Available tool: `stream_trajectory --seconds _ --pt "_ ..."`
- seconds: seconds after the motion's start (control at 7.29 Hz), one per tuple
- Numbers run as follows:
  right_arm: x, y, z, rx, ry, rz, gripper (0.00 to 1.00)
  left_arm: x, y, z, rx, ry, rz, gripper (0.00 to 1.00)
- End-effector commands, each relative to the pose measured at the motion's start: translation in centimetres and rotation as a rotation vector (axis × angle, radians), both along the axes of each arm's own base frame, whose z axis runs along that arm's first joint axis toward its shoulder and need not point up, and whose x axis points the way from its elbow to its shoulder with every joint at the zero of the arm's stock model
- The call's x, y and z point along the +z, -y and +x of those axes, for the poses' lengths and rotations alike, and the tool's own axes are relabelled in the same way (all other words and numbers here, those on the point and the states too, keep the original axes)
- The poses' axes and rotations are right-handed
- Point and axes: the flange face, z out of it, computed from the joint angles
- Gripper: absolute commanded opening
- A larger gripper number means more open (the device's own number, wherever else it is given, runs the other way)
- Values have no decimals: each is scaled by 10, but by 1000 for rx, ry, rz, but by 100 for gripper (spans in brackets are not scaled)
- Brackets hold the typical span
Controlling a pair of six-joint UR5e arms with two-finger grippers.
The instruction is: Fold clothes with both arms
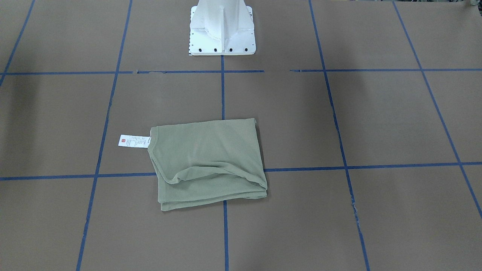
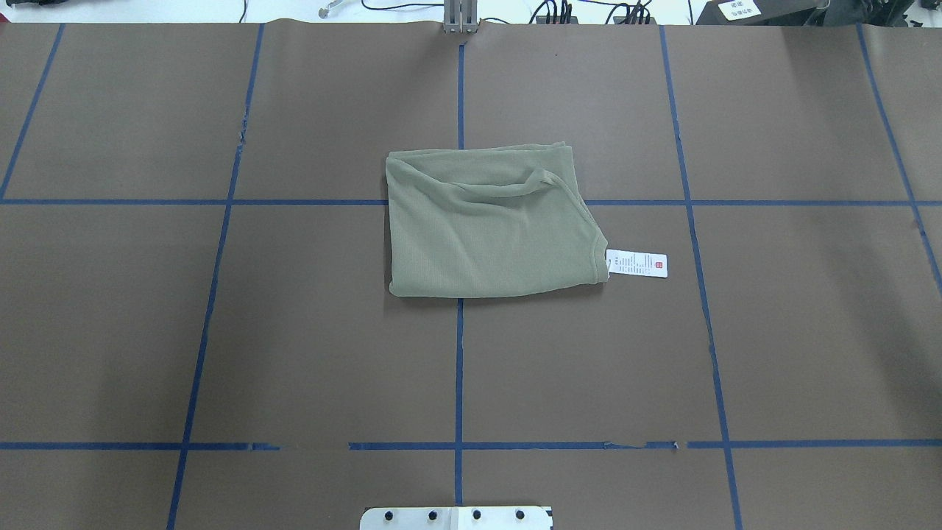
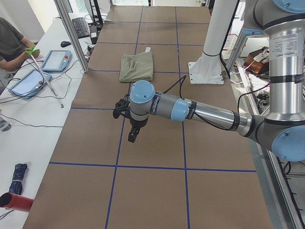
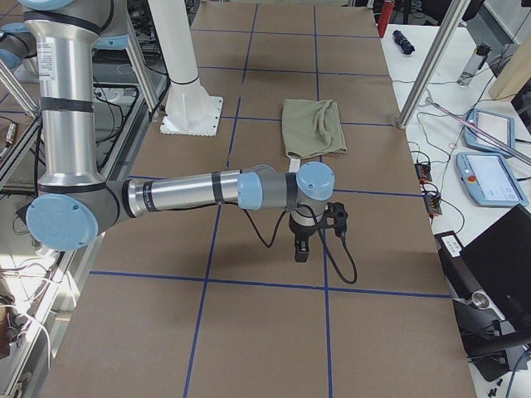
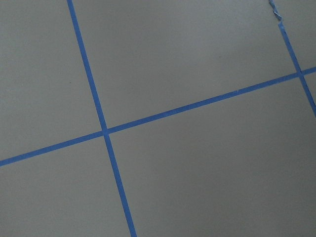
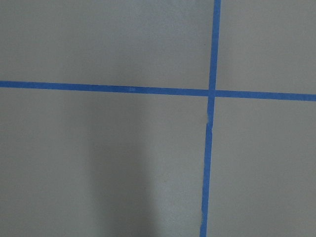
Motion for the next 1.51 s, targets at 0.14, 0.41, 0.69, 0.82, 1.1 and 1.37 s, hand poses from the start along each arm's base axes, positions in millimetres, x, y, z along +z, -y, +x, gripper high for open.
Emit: stream_trajectory --seconds 0.14,0.41,0.69,0.82,1.1,1.37 --pt "4 -3 0 -2 0 -9 100 -3 2 1 3 -2 11 100" --pt "7 -6 -2 -3 24 -22 100 -4 2 2 6 1 15 100" --pt "-22 -7 -6 -14 93 32 100 6 10 3 8 2 -3 100" --pt "-19 -8 -6 -14 95 23 100 5 11 3 9 -1 -1 100" --pt "-15 -8 -6 -13 90 17 100 2 12 4 9 -6 4 100" --pt "-18 -9 -5 -13 95 24 100 -6 16 4 9 -4 20 100"
